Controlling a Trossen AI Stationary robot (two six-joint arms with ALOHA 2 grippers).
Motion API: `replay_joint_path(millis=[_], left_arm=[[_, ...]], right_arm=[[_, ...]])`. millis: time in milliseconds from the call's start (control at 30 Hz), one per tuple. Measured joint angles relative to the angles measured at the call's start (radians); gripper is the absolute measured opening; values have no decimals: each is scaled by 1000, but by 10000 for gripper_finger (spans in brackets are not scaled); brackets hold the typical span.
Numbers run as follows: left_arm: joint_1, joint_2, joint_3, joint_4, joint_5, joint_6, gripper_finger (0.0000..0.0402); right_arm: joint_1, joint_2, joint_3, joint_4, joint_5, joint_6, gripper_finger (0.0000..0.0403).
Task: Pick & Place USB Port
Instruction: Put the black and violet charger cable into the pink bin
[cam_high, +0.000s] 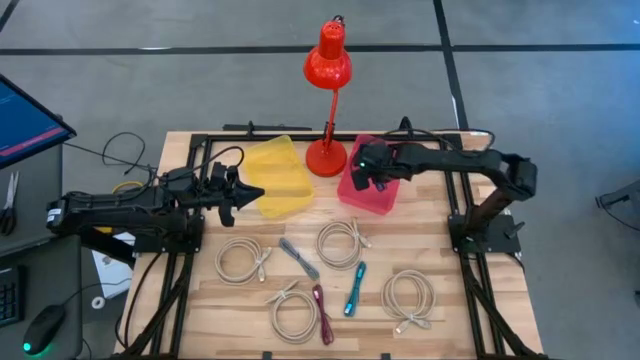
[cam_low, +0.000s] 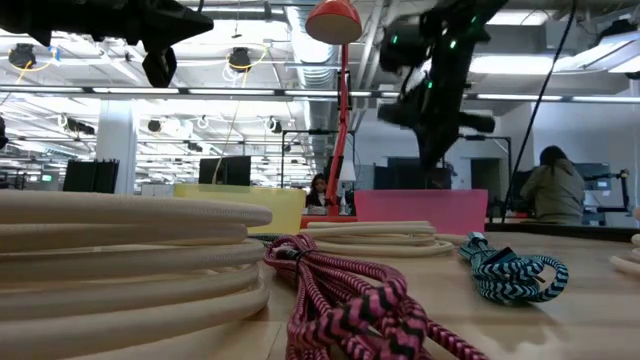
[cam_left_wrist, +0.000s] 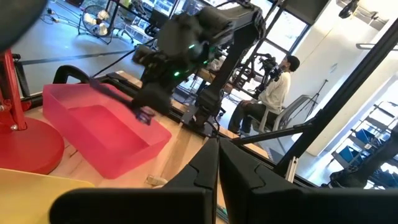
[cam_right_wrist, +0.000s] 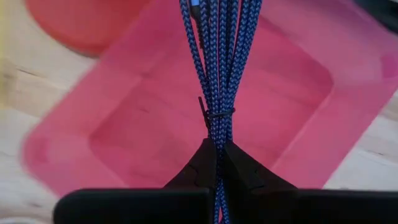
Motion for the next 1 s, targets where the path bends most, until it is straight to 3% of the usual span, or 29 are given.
replay_joint_path(millis=[267, 567, 667, 1000], left_arm=[[0, 0, 0, 0, 0, 0, 12], [0, 0, 0, 0, 0, -1, 12], [0, 0, 0, 0, 0, -1, 12], [0, 0, 0, -1, 0, -3, 12]], right_arm=[[-58, 137, 0, 30, -92, -41, 0], [-90, 212, -1, 75, -110, -66, 0], [-97, 208, 0, 92, -73, -66, 2], [-99, 184, 2, 85, -63, -66, 70]])
